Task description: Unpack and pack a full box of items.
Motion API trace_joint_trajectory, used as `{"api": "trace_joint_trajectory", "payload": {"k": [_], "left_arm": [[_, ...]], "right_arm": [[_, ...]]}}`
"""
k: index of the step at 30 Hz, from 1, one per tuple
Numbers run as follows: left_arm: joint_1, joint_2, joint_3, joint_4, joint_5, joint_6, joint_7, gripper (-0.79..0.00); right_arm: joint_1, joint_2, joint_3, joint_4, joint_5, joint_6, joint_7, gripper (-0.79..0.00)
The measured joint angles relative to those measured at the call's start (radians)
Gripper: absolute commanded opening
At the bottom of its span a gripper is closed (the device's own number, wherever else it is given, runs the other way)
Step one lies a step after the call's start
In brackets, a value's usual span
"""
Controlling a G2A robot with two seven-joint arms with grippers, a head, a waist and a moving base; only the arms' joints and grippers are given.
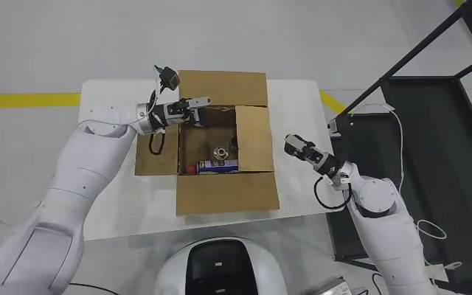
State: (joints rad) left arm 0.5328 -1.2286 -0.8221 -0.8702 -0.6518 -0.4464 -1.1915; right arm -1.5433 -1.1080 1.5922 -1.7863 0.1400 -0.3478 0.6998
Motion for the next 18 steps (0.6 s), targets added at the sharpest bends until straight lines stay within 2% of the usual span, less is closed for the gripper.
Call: {"api": "trace_joint_trajectory", "payload": {"k": [3, 7, 13, 18], "left_arm": [[0.016, -0.008, 0.018, -0.033, 0.025, 0.026, 0.037, 0.000], [0.012, -0.048, 0.093, -0.044, 0.051, 0.071, 0.086, 0.000], [-0.047, -0.129, 0.218, 0.071, 0.143, 0.110, 0.194, 0.000], [-0.081, -0.181, 0.273, 0.176, 0.192, 0.121, 0.223, 0.000]], "right_arm": [[0.000, 0.000, 0.001, -0.001, 0.000, 0.004, -0.005, 0.000], [-0.002, 0.002, 0.028, -0.006, 0.027, 0.025, -0.028, 0.000], [-0.027, 0.006, 0.075, 0.007, 0.054, 0.033, -0.044, 0.000], [-0.051, 0.007, 0.091, 0.004, 0.081, 0.038, -0.040, 0.000]]}}
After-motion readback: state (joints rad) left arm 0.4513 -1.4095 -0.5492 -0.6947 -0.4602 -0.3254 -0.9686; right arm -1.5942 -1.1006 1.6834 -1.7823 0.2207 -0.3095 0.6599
